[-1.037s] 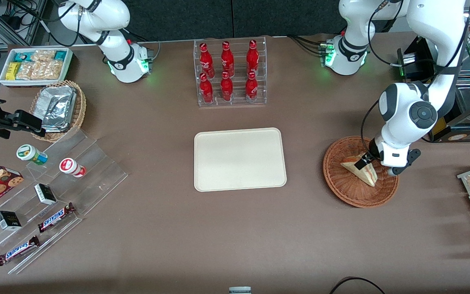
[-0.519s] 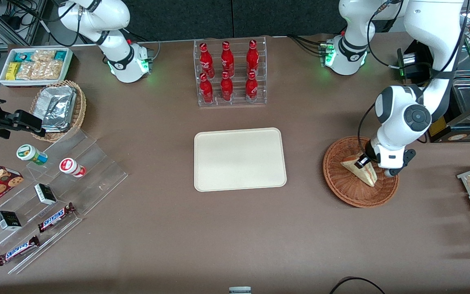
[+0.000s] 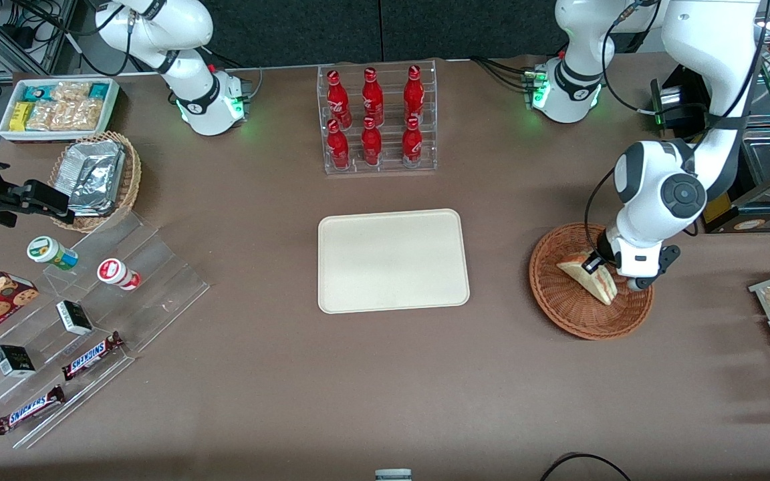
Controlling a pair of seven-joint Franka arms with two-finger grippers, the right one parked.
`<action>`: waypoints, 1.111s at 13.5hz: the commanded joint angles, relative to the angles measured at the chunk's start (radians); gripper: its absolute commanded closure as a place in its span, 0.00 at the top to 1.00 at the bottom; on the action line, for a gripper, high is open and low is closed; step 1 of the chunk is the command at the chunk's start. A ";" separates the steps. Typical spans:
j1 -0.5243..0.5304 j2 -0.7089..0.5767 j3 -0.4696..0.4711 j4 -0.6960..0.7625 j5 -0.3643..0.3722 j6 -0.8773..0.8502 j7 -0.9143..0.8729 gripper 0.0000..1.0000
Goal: Place sandwich from basket to tray
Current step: 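Lower the left gripper and close it on the sandwich wedge, then lift the sandwich out of the basket with the left gripper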
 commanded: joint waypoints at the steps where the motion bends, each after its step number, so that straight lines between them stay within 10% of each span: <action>1: -0.003 -0.083 -0.002 0.065 0.027 -0.179 0.046 0.00; 10: -0.015 -0.099 -0.319 0.318 0.027 -0.546 0.020 0.00; 15: -0.207 0.059 -0.383 0.439 0.071 -0.516 -0.080 0.00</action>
